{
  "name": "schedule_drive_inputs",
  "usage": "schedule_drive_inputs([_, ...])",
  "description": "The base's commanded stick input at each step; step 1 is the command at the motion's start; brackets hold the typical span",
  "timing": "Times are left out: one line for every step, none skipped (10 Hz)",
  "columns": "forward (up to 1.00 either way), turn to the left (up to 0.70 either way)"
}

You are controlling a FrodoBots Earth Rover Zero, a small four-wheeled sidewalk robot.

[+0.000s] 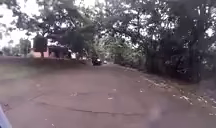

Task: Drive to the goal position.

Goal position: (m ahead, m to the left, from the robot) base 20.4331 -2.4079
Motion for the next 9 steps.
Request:
schedule_drive_inputs([0.70, 0.00])
schedule_drive_inputs([0.70, 0.00])
schedule_drive_inputs([0.70, 0.00])
schedule_drive_inputs([0.70, 0.00])
schedule_drive_inputs([0.70, 0.00])
schedule_drive_inputs([0.70, 0.00])
schedule_drive_inputs([0.70, 0.00])
schedule_drive_inputs([0.70, 0.00])
schedule_drive_inputs([0.70, 0.00])
